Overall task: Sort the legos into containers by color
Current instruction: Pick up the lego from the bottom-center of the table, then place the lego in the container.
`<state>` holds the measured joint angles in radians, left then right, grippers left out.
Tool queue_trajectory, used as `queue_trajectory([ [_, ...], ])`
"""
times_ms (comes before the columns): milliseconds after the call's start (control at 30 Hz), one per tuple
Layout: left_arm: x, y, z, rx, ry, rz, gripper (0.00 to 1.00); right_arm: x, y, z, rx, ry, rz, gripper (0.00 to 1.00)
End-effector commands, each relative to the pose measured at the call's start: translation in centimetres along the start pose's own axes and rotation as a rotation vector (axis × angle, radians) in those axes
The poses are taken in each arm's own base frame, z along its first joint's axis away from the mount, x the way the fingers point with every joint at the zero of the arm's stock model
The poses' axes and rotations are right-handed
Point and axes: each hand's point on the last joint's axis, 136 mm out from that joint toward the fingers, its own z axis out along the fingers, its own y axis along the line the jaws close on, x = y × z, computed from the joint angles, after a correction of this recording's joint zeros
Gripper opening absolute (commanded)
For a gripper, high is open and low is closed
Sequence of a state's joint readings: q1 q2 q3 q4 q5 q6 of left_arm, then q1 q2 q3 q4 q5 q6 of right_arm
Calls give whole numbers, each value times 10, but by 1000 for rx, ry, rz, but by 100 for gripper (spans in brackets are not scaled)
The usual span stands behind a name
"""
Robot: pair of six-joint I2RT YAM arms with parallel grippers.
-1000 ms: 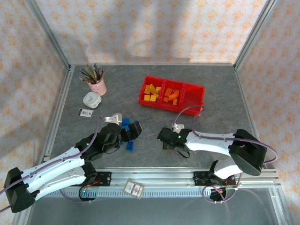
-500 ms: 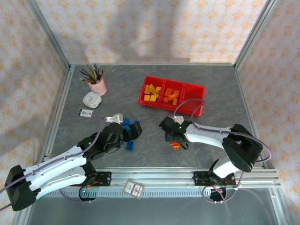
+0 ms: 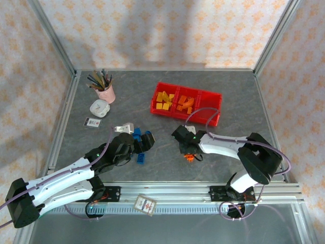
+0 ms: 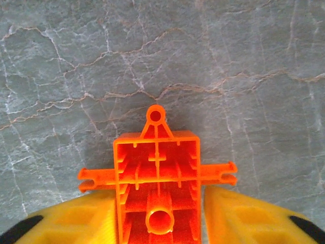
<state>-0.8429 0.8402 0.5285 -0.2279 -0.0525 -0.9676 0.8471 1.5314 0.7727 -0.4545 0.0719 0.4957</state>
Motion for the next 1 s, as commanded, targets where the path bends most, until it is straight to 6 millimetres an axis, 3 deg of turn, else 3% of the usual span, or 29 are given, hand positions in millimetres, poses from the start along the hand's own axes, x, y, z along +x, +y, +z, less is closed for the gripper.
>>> queue_trajectory([
  [0, -12, -9, -6, 12, -40, 12, 99, -2, 2, 0, -9, -1, 5, 38],
  [133, -13, -11, -6, 18, -44, 14, 99, -8, 2, -8, -14, -20, 10, 29],
  [233, -18, -15, -7, 26, -56, 23, 99, -25, 8, -24, -29, -61, 13, 27],
  [367, -34, -21, -13, 29, -101, 36, 99, -72, 12, -56, -38, -166, 28, 27],
  [533, -60, -26, -18, 30, -158, 46, 99, -145, -4, -77, -17, -287, 118, 27],
  [633, -77, -29, -19, 29, -192, 46, 99, -187, -13, -72, 5, -335, 169, 27],
  [733, -89, -35, -19, 39, -215, 53, 99, -221, -20, -54, 8, -338, 201, 27],
  [867, -94, -41, -11, 38, -209, 77, 99, -254, -33, -28, 52, -338, 227, 27],
  [967, -94, -45, -4, 42, -194, 85, 99, -270, -36, -11, 66, -326, 234, 37],
])
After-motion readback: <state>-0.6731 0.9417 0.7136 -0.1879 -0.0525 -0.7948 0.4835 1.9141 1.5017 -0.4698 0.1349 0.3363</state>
